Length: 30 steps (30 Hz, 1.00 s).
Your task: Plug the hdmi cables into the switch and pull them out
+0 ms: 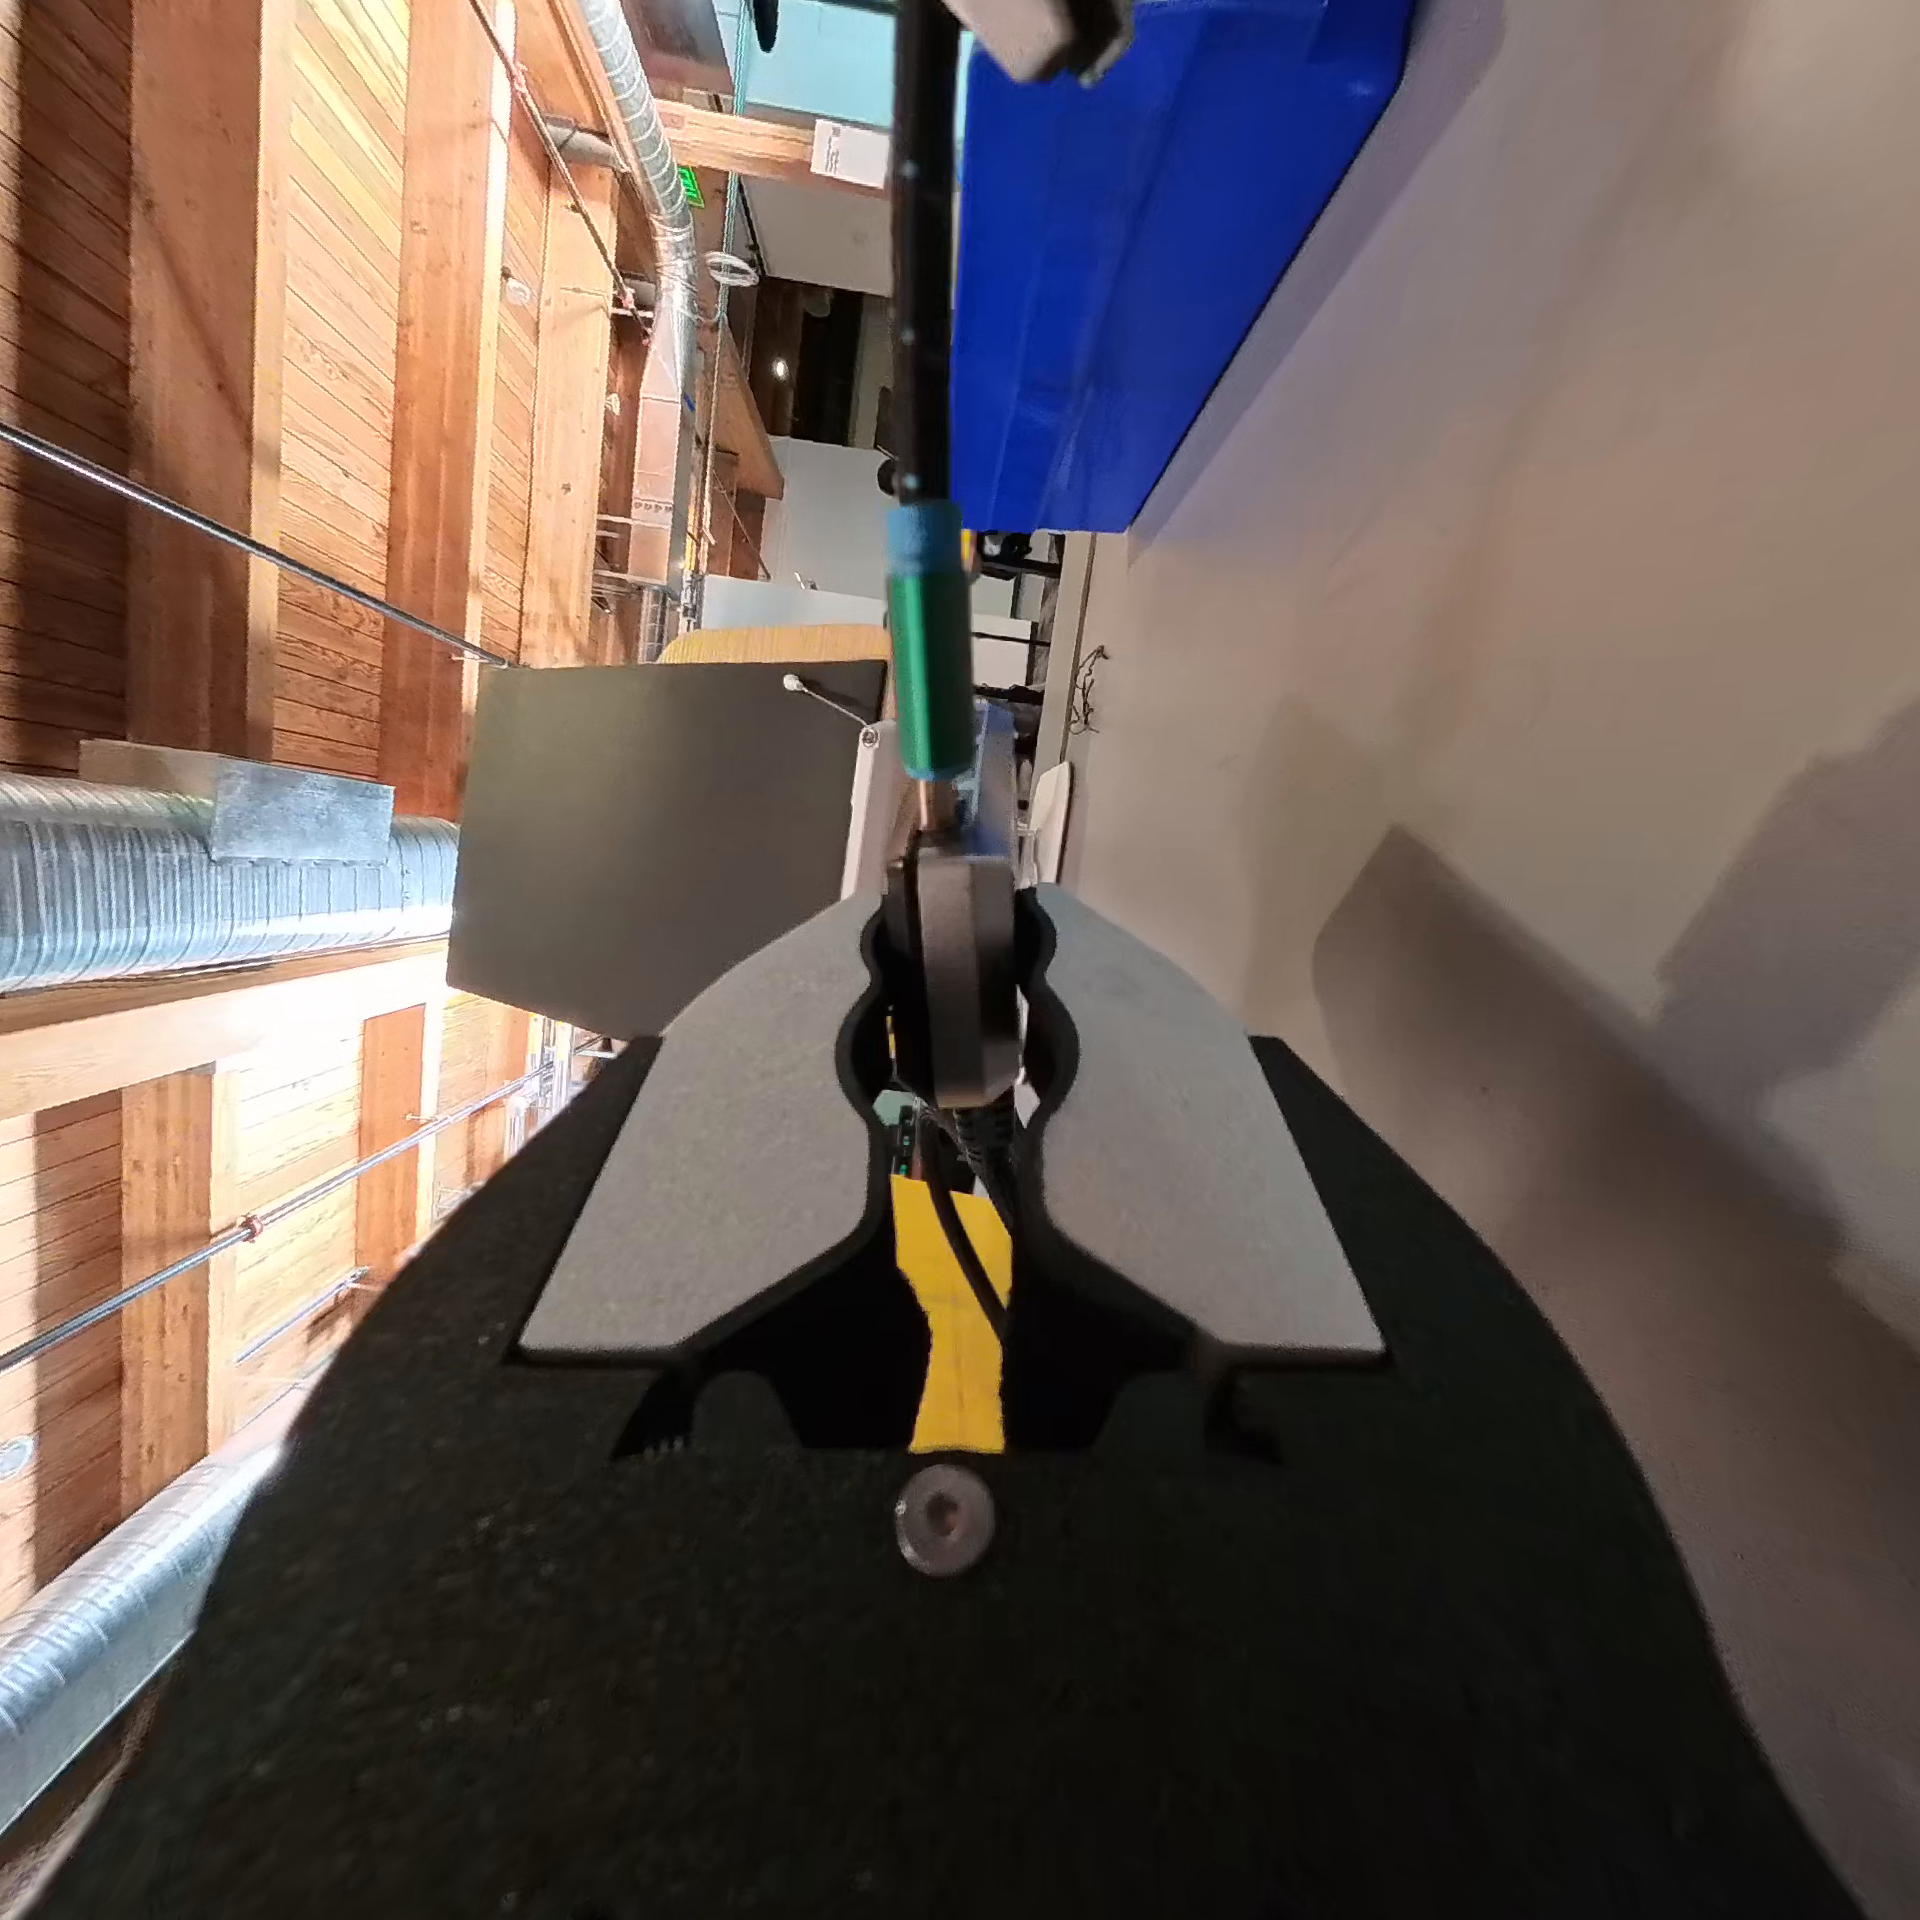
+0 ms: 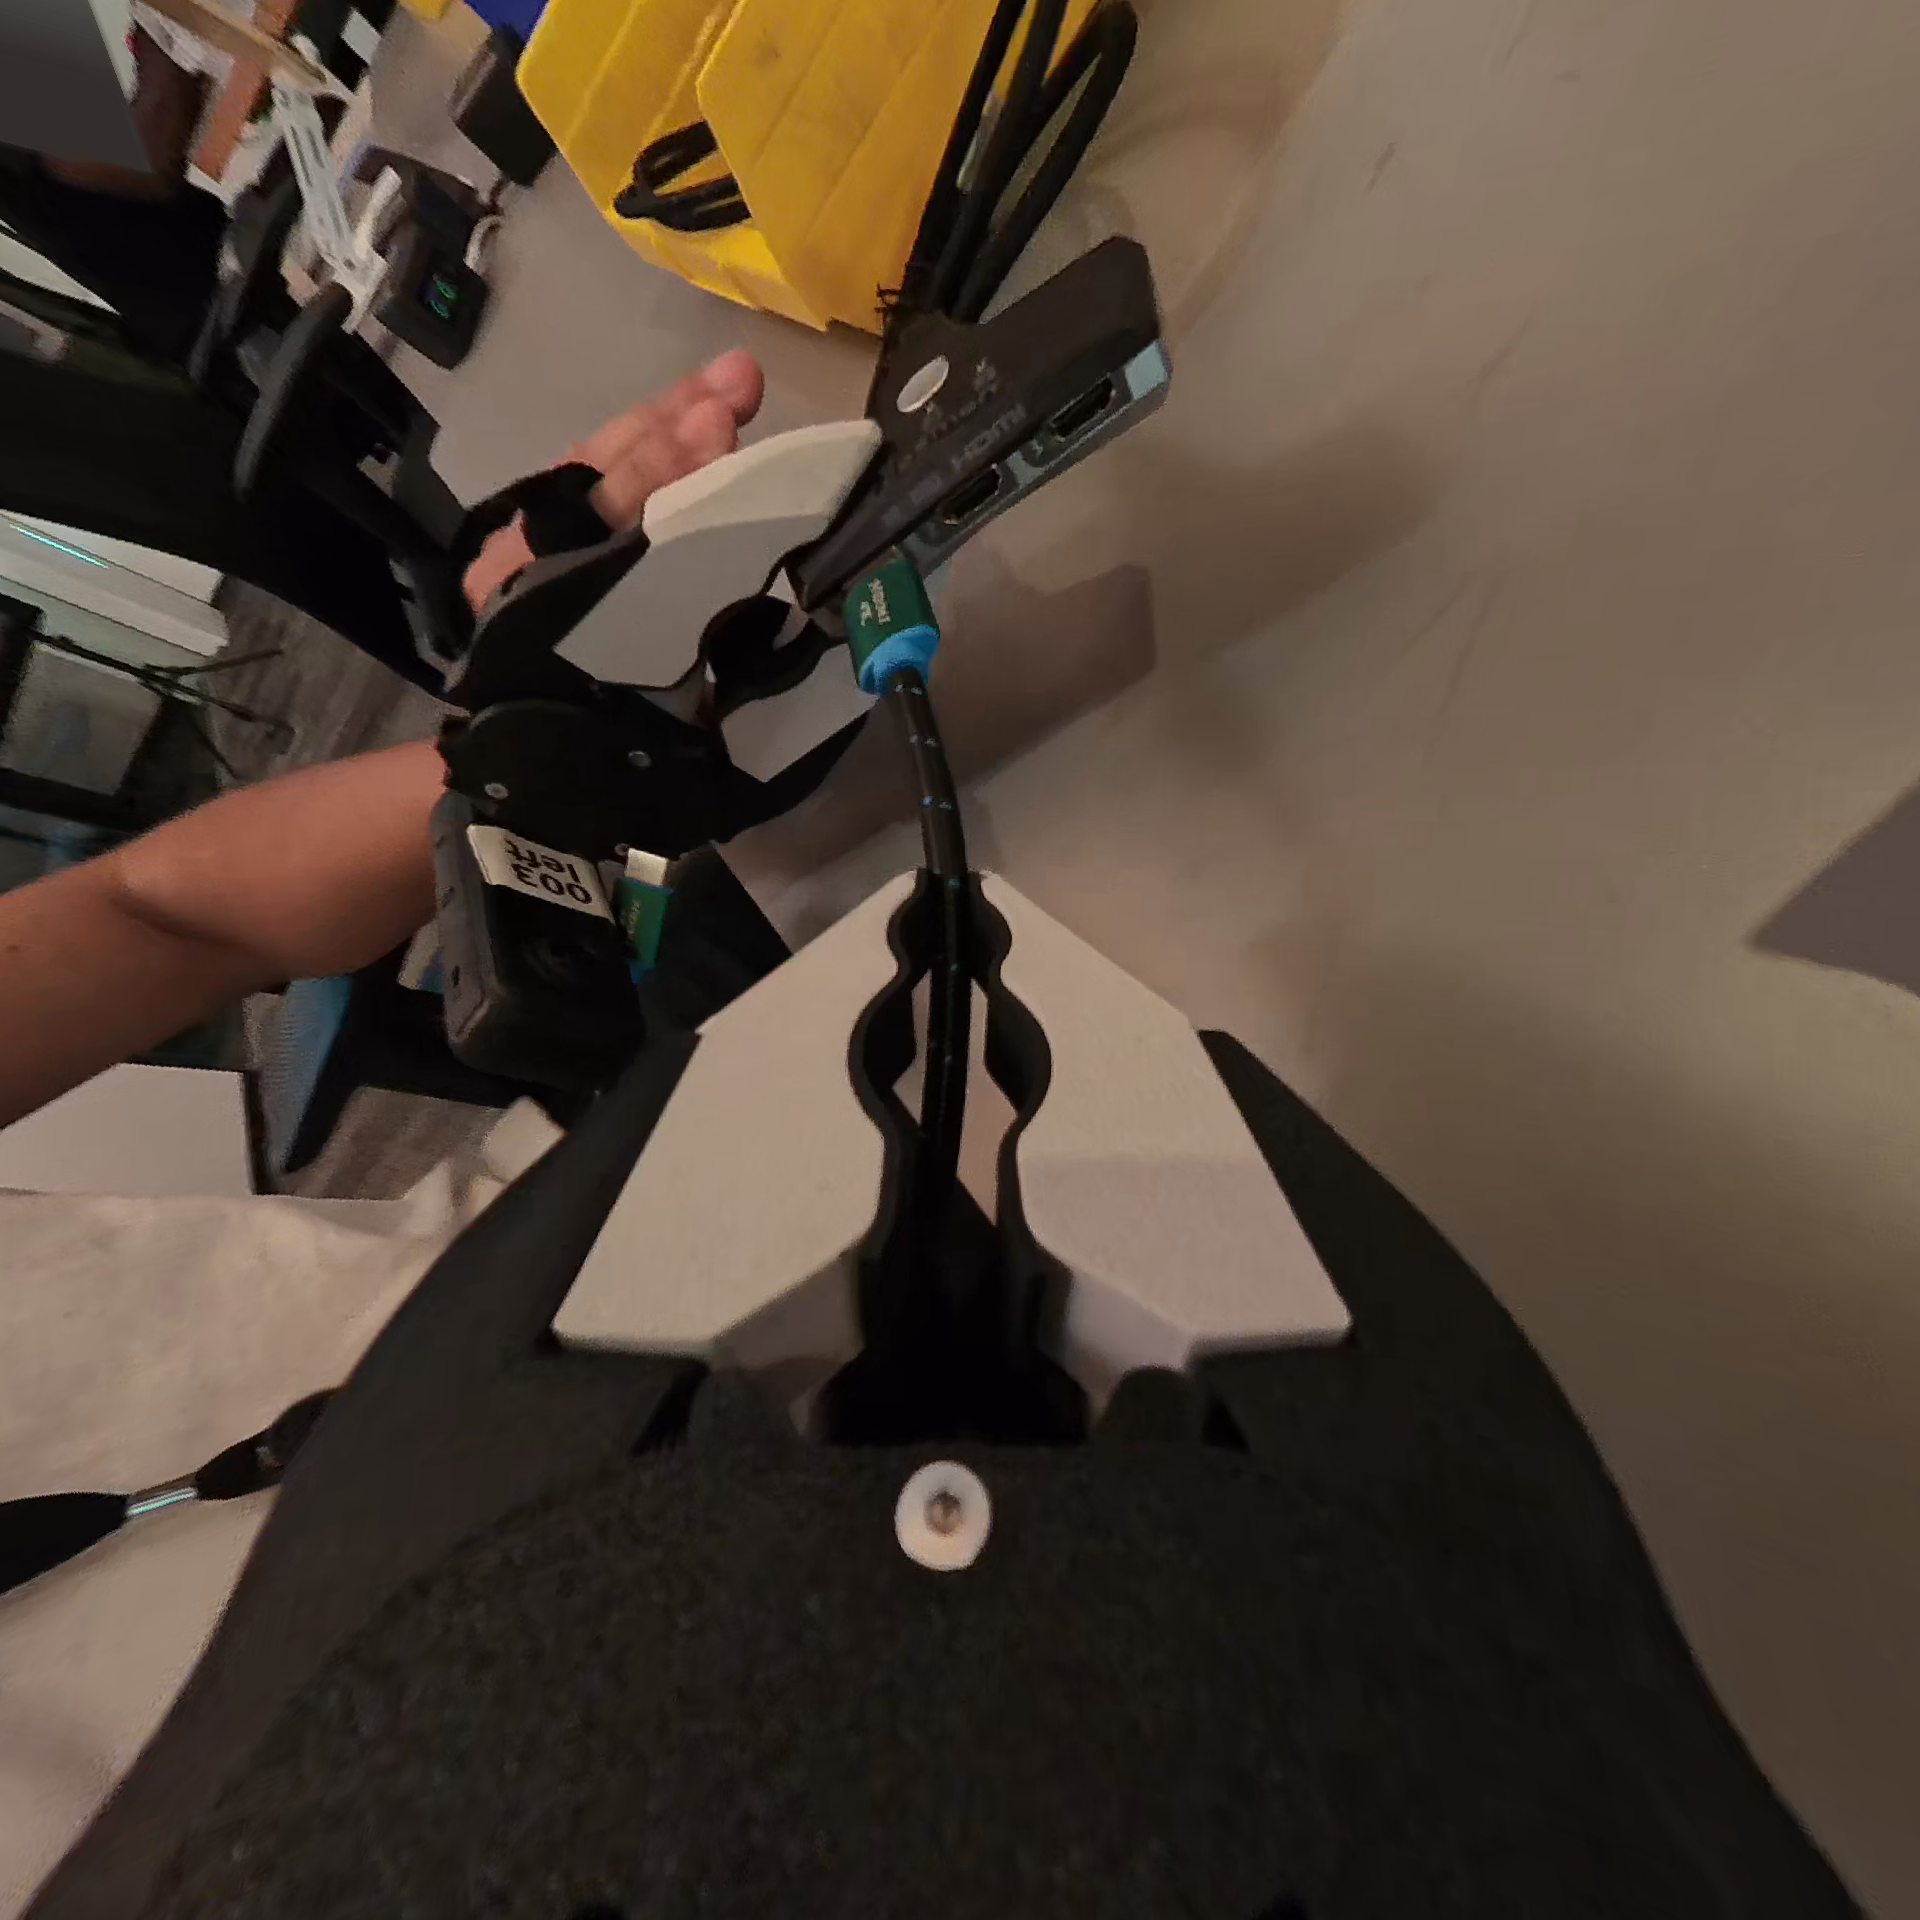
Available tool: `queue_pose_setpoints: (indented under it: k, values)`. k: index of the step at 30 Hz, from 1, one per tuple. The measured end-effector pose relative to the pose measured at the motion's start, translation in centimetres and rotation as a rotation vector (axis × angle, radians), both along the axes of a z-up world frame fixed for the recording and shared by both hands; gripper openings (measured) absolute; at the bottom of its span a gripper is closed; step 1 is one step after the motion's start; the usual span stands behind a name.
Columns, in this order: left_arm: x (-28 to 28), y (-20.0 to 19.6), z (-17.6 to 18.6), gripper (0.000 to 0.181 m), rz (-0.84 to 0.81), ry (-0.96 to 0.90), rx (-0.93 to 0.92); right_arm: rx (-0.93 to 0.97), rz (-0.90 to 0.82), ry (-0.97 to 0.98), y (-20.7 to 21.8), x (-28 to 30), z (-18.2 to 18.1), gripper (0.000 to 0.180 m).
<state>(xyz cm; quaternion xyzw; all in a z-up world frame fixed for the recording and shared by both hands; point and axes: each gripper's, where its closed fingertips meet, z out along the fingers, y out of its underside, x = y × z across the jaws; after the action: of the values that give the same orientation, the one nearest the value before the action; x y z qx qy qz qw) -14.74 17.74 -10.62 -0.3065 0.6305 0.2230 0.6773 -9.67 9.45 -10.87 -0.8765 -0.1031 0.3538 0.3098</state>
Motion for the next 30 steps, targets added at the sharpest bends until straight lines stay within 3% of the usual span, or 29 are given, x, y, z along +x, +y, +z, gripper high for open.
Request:
queue_pose_setpoints:
  k: [5, 10, 13, 15, 17, 20, 22, 24, 26, 28, 30]
  values:
    - [-0.2, 0.0, 0.5, 0.02, 0.013, -0.023, -0.016, 0.049, 0.029, -0.108, -0.3, -0.5, 0.4, 0.005]
    - [0.0, -0.2, 0.9, 0.02, 0.013, -0.061, -0.057, 0.148, 0.06, -0.091, -0.1, -0.6, 1.6, 0.005]
    - [0.2, -0.5, 1.8, 0.02, -0.03, -0.151, -0.161, 0.282, 0.082, -0.025, 0.0, -0.7, 3.8, 0.008]
    - [0.1, -0.3, 2.5, 0.021, -0.021, -0.195, -0.209, 0.391, 0.112, 0.075, -0.3, -0.6, 6.4, 0.03]
    - [-0.2, -0.1, 2.8, 0.02, -0.027, -0.226, -0.23, 0.545, 0.056, 0.188, -0.3, 1.3, 9.6, 0.036]
    - [-0.7, 0.2, 3.1, 0.02, -0.03, -0.266, -0.267, 0.612, -0.067, 0.297, 0.1, 5.2, 11.3, 0.037]
    - [-1.0, 0.3, 3.5, 0.021, -0.028, -0.305, -0.304, 0.618, -0.186, 0.241, 1.5, 7.6, 10.0, 0.036]
    - [-1.1, 0.4, 3.8, 0.021, -0.029, -0.335, -0.339, 0.584, -0.177, 0.09, 2.3, 6.9, 7.0, 0.034]
    - [-1.1, 0.5, 3.8, 0.02, -0.029, -0.352, -0.363, 0.562, -0.096, 0.031, 2.6, 3.2, 5.1, 0.039]
    - [-1.1, 0.5, 3.8, 0.02, -0.031, -0.354, -0.368, 0.633, -0.025, 0.03, 2.8, -1.2, 5.0, 0.052]
    - [-1.1, 0.4, 3.6, 0.02, -0.033, -0.35, -0.365, 0.717, -0.052, -0.009, 3.6, -3.5, 5.9, 0.053]
